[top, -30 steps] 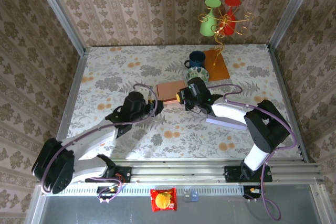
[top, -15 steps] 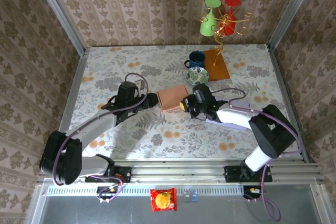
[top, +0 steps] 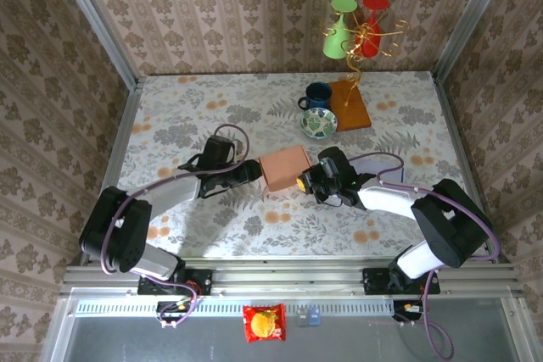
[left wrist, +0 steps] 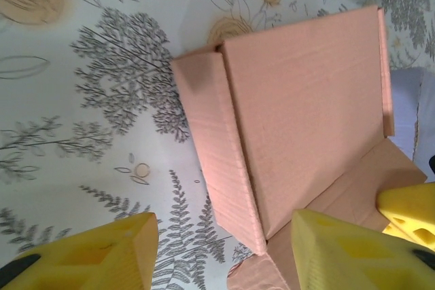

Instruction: Fold the paper box

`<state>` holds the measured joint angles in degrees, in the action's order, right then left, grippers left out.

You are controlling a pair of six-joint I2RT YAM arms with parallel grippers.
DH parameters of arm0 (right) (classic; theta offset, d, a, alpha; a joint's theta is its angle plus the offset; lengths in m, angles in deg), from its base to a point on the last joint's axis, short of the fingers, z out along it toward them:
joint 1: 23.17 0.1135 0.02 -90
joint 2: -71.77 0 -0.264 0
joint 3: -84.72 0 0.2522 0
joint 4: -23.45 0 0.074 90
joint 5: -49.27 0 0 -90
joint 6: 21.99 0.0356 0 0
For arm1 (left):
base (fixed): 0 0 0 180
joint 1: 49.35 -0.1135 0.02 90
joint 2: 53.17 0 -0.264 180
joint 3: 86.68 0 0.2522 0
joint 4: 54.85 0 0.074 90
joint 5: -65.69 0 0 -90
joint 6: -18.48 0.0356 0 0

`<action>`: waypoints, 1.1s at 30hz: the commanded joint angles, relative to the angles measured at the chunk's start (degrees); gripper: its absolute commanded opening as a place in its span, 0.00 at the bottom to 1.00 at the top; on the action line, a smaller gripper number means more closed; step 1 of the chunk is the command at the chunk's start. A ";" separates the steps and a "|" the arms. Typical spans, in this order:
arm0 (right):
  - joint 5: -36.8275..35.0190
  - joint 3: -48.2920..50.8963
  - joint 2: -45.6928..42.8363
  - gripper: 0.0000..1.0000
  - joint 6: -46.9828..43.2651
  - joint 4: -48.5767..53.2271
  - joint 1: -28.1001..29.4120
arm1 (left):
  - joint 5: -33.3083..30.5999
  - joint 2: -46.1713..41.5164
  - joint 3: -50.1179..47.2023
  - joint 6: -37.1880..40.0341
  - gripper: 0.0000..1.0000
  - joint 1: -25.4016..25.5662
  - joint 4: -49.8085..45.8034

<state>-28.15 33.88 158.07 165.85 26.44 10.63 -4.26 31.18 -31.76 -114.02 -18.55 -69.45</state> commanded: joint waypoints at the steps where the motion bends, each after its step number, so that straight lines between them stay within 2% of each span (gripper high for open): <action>1: 0.82 0.05 0.77 0.06 -1.32 3.97 0.31 | 0.67 1.84 2.22 -2.19 0.52 1.42 2.41; 8: 1.31 -2.16 -2.22 0.41 -6.90 14.06 -1.80 | -1.24 3.88 2.45 -3.27 0.48 1.93 3.67; 12: 0.02 -7.98 -7.69 0.59 -21.71 27.62 -4.47 | -0.68 4.56 2.43 -3.16 0.46 1.49 5.04; 14: -1.43 -10.99 -10.37 0.65 -29.62 34.56 -5.37 | -0.07 4.89 2.61 -3.19 0.45 1.45 5.35; 17: -1.38 -12.40 -13.60 0.66 -37.93 38.56 -7.77 | 0.28 5.09 2.95 -3.11 0.44 1.45 5.26; 20: 1.79 -11.61 -15.58 0.66 -45.96 36.07 -11.66 | 0.39 5.02 3.21 -2.96 0.43 1.36 4.67; 24: 8.52 -14.62 -10.21 0.60 -58.03 35.25 -15.41 | 0.20 5.16 3.30 -2.78 0.41 1.36 3.67; 27: 8.08 -15.57 -6.94 0.57 -63.64 34.33 -15.52 | -0.36 4.89 2.57 -2.58 0.40 1.36 3.88; 33: 7.78 -18.63 0.19 0.59 -70.12 32.47 -15.57 | -0.98 4.32 2.10 -2.50 0.40 1.36 4.40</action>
<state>-21.79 18.47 156.30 102.59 59.25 -4.96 -4.74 35.93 -30.07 -116.79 -16.82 -65.34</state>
